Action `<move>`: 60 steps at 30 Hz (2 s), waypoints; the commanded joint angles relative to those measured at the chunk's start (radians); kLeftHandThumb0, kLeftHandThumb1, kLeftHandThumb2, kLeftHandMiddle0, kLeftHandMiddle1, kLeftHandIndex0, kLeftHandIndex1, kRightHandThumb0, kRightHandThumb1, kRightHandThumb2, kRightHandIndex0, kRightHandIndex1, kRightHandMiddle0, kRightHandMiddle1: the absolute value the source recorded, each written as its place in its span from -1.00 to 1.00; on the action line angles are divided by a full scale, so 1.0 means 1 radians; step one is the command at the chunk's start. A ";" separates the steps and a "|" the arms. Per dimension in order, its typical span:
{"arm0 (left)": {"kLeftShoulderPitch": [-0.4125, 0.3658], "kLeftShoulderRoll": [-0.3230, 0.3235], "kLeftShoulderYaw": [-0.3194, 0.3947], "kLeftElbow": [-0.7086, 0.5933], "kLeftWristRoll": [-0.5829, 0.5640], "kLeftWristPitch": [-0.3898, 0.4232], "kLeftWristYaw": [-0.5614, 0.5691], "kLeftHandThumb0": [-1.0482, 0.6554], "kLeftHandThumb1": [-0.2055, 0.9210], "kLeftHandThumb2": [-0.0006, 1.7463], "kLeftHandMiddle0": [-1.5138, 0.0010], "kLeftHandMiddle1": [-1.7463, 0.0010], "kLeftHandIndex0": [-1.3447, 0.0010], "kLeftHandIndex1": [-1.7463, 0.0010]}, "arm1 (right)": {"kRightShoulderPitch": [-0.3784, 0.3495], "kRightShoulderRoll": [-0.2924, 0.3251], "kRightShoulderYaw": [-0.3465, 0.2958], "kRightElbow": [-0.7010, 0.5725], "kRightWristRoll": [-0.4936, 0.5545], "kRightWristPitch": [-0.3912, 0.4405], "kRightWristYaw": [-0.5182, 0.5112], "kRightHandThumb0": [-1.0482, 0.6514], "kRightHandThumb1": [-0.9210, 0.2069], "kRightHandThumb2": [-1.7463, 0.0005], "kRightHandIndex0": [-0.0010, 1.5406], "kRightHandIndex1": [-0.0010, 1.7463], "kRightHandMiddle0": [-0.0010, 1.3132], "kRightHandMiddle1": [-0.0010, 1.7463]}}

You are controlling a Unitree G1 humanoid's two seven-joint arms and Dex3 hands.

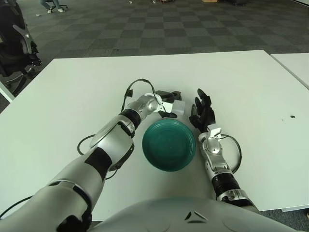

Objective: Put the charger into the plate.

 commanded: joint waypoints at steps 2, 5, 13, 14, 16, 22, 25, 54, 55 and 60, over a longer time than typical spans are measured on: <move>-0.007 -0.001 -0.033 0.058 0.038 0.044 -0.027 -1.00 1.00 -0.15 0.46 0.91 0.91 -0.25 | 0.380 0.053 0.029 0.020 -0.003 0.034 -0.024 -0.57 -1.00 0.17 -0.85 -1.00 -1.00 -0.58; -0.005 -0.005 -0.035 0.062 0.041 0.052 -0.022 -1.00 1.00 -0.14 0.45 0.90 0.91 -0.25 | 0.458 0.054 0.054 -0.078 -0.008 0.040 -0.025 -0.56 -1.00 0.19 -0.85 -1.00 -1.00 -0.57; -0.003 -0.024 -0.041 0.075 0.048 0.083 -0.004 -1.00 1.00 -0.13 0.44 0.83 0.89 -0.29 | 0.612 0.035 0.091 -0.254 -0.012 0.059 -0.020 -0.53 -1.00 0.22 -0.83 -0.99 -1.00 -0.55; -0.002 -0.027 -0.042 0.076 0.049 0.087 0.003 -1.00 1.00 -0.13 0.51 0.67 0.87 -0.36 | 0.622 0.029 0.086 -0.253 -0.013 0.055 -0.021 -0.53 -1.00 0.23 -0.82 -0.98 -1.00 -0.55; -0.002 -0.032 -0.045 0.078 0.053 0.094 0.019 -1.00 1.00 -0.13 0.62 0.32 0.85 -0.47 | 0.631 0.018 0.075 -0.245 -0.013 0.052 -0.022 -0.54 -1.00 0.23 -0.81 -0.98 -1.00 -0.54; 0.012 -0.038 -0.069 0.086 0.084 0.112 0.110 -0.87 1.00 -0.24 0.73 -0.54 0.80 -0.84 | 0.642 -0.016 0.028 -0.232 -0.034 0.062 -0.055 -0.57 -1.00 0.22 -0.81 -0.98 -1.00 -0.53; 0.020 -0.037 -0.083 0.090 0.100 0.114 0.152 -0.74 1.00 -0.34 0.61 -0.85 0.72 -0.96 | 0.648 -0.019 0.016 -0.236 -0.042 0.071 -0.075 -0.57 -1.00 0.20 -0.81 -0.98 -1.00 -0.54; 0.049 -0.038 -0.060 0.102 0.080 0.104 0.394 -0.32 -0.10 0.53 -0.53 -1.00 0.08 -1.00 | 0.655 0.008 -0.040 -0.233 0.038 -0.018 -0.068 -0.61 -1.00 0.30 -0.56 -0.84 -1.00 -0.34; 0.049 -0.036 -0.058 0.101 0.078 0.101 0.402 -0.32 -0.11 0.53 -0.54 -1.00 0.08 -1.00 | 0.651 0.009 -0.042 -0.232 0.045 -0.016 -0.062 -0.61 -1.00 0.31 -0.56 -0.84 -1.00 -0.34; 0.048 -0.032 -0.054 0.099 0.074 0.094 0.421 -0.33 -0.13 0.55 -0.56 -1.00 0.07 -1.00 | 0.639 0.013 -0.052 -0.236 0.061 -0.008 -0.047 -0.59 -1.00 0.35 -0.71 -0.52 -1.00 -0.32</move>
